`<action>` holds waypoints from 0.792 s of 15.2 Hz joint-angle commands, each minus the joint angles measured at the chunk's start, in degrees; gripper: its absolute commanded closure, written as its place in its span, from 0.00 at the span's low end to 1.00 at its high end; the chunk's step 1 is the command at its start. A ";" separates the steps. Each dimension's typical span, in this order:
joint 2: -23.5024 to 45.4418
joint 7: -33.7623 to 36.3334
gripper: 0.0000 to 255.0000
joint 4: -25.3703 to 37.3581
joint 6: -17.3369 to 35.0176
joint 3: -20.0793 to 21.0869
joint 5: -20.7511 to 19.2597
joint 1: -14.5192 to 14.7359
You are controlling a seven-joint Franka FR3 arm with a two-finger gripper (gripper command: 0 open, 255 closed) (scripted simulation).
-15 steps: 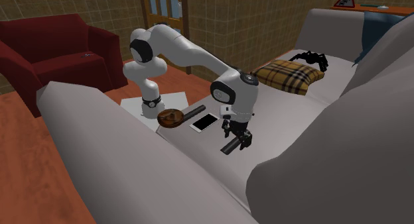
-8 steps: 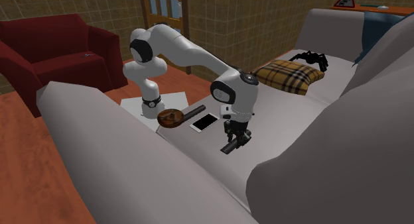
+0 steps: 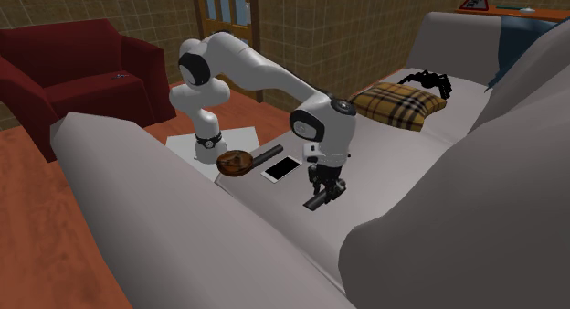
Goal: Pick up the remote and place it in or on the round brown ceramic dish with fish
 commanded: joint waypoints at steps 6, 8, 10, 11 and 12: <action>-2.05 -0.74 1.00 2.15 -3.97 0.82 1.27 -0.26; -2.59 -0.95 1.00 2.91 -5.19 1.03 1.62 -0.30; -3.09 -1.16 1.00 3.74 -6.43 1.23 1.94 -0.32; -3.33 -1.26 1.00 4.17 -7.07 1.32 2.09 -0.32; -3.55 -1.35 1.00 4.63 -7.71 1.41 2.24 -0.31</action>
